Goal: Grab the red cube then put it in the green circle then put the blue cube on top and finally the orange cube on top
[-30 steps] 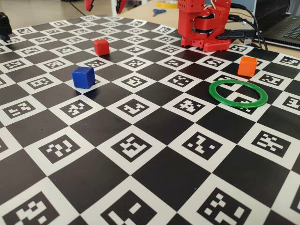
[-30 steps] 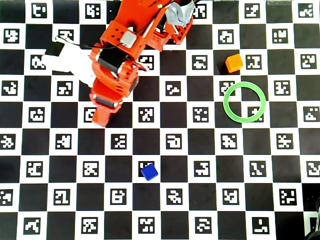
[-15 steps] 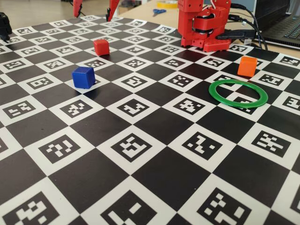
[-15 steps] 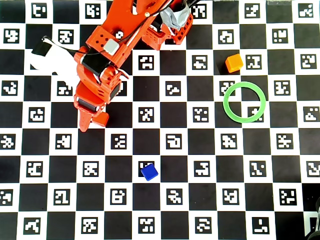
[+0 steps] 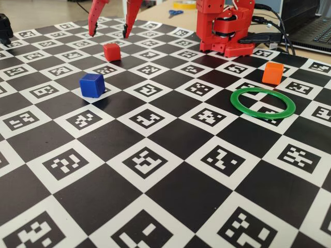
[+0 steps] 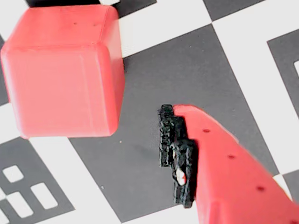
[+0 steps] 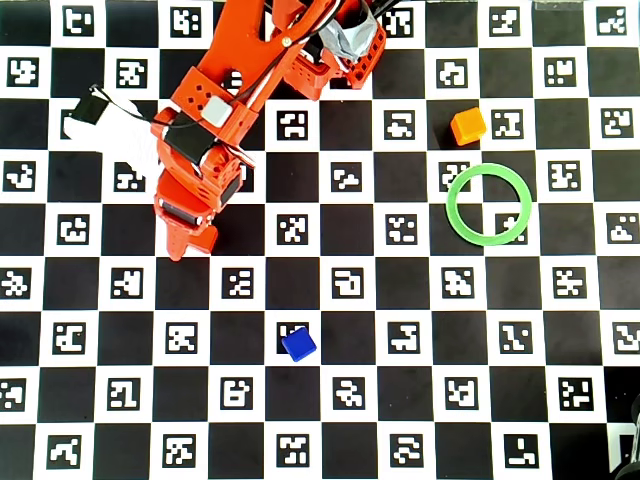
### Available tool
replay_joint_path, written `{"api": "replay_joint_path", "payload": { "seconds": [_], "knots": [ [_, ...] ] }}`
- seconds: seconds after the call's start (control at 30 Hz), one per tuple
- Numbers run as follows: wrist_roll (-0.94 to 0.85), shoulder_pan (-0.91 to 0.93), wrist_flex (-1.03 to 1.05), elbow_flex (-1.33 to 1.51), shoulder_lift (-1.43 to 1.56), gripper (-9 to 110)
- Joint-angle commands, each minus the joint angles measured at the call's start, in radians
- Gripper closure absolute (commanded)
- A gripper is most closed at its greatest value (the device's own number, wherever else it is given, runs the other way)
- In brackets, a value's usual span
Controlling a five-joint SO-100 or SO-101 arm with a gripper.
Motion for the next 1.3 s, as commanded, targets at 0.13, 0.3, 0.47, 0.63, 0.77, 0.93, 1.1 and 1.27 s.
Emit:
{"api": "replay_joint_path", "payload": {
  "seconds": [0.13,0.3,0.47,0.63,0.77,0.93,1.1,1.27],
  "knots": [
    [0.008,-0.014,-0.048,-0.006,-0.017,62],
    [0.005,-0.014,-0.083,-0.002,-0.051,62],
    [0.003,-0.012,-0.109,-0.008,-0.089,62],
    [0.003,-0.012,-0.120,-0.017,-0.118,62],
    [0.005,-0.012,-0.114,-0.031,-0.135,62],
    [-0.002,-0.018,-0.103,-0.055,-0.160,63],
    [-0.002,-0.023,-0.103,-0.061,-0.166,67],
    [0.006,-0.032,-0.114,-0.063,-0.166,73]
  ]
}}
